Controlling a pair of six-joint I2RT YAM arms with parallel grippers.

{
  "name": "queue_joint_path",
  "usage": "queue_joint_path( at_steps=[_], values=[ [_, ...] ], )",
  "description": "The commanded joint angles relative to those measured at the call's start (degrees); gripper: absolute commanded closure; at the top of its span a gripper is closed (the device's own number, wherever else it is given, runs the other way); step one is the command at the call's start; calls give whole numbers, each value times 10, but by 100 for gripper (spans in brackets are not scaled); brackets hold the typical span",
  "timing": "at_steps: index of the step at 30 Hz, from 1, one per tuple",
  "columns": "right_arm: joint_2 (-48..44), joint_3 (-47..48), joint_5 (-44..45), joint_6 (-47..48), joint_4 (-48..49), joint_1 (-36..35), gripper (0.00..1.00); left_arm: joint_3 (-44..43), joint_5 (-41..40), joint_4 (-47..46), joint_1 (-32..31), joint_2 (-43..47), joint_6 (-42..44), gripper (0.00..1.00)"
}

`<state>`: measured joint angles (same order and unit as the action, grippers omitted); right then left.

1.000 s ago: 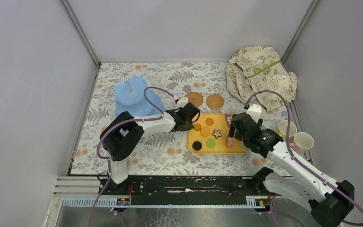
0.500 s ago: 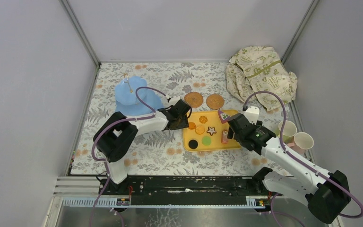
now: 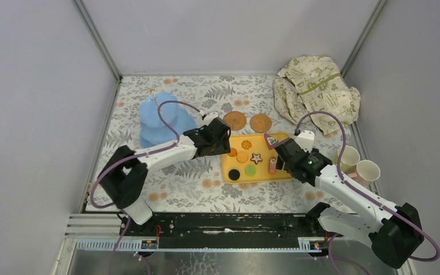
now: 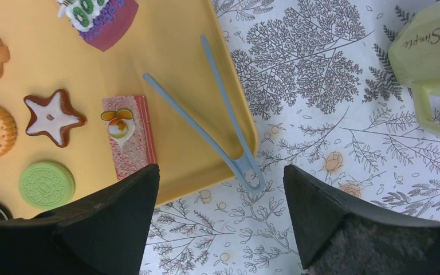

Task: Serve the afternoon tea
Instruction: Adjust the tray at the center of the board.

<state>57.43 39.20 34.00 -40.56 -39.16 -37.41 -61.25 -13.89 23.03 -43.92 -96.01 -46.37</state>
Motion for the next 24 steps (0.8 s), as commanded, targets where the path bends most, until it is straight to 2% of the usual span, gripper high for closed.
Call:
queue_joint_path(
  at_steps=[1,7,14,24],
  values=[
    [11,11,15,-24,-23,-1,13,-3,3,13,-1,74,4,31],
    [54,17,11,-52,-39,9,12,-12,27,-6,-10,149,0,31],
    [53,0,-23,-59,15,91,17,-11,50,-22,-19,190,6,31],
    [146,23,-39,-51,50,106,22,8,58,-34,-19,220,15,31]
  ],
)
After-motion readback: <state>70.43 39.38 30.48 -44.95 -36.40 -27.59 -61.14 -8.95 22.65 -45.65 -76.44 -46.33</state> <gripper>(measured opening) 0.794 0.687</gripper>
